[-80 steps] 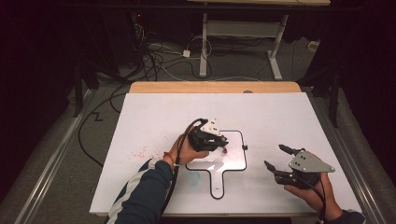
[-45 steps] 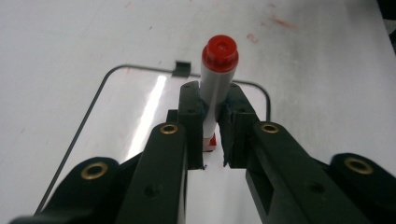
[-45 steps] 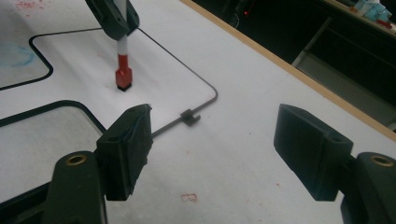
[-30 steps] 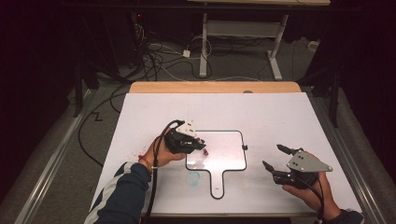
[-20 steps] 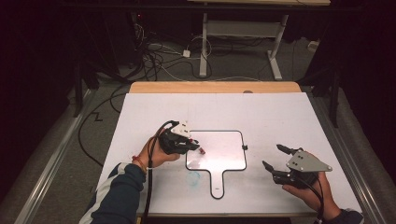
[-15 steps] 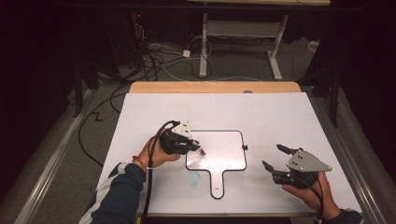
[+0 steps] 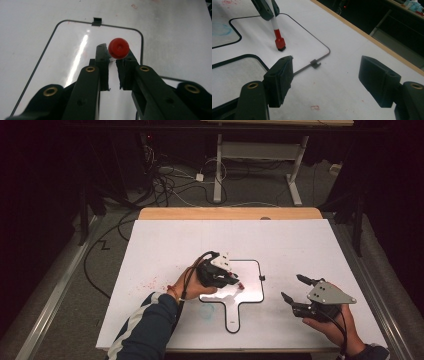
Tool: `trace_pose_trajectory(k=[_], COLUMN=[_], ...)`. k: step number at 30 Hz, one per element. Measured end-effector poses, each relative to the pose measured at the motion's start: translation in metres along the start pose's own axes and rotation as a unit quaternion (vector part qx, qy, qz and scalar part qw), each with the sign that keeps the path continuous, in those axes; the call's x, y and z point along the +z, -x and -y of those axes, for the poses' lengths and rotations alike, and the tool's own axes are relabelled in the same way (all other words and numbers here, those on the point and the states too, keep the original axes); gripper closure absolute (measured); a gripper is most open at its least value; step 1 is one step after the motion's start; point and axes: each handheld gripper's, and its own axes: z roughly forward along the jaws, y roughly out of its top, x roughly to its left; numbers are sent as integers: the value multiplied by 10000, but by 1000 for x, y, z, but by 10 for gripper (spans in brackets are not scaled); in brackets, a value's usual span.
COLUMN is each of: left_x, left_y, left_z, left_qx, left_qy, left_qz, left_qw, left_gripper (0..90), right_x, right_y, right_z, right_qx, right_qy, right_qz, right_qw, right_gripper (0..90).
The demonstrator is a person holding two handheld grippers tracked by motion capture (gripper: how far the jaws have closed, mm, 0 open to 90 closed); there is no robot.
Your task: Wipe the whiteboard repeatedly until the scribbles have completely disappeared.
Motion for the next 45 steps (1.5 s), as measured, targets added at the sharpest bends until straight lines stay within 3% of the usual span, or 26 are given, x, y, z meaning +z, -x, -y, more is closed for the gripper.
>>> trace_pose_trajectory(k=[3, 14, 19, 27, 32, 38, 45], left_x=[9, 30, 29, 18, 10, 3, -1], left_y=[3, 8, 10, 9, 11, 20, 31], left_z=[-10, -28, -28, -24, -23, -28, -36], left_qx=[115, 123, 128, -27, -108, -53, 98], left_qy=[-32, 40, 54, 199, 367, 411, 450], left_qz=[24, -14, -100, -145, -127, -53, 127], left_qw=[9999, 9999, 9999, 9997, 9992, 9991, 9989], left_gripper=[787, 786, 786, 786, 786, 785, 785], right_x=[-1, -1, 0, 6, 15, 32, 51], right_y=[1, 0, -1, -2, -5, -21, -28], right_z=[0, 1, 0, -2, -9, -25, -40], right_qx=[32, 18, -2, 109, 210, -149, -364], right_qy=[14, -16, -3, 2, -35, -254, -495], right_qz=[17, -24, -59, -124, -523, -1080, -1348], right_qw=[10000, 10000, 10000, 9999, 9984, 9937, 9890], right_gripper=[287, 287, 287, 294, 316, 350, 453])
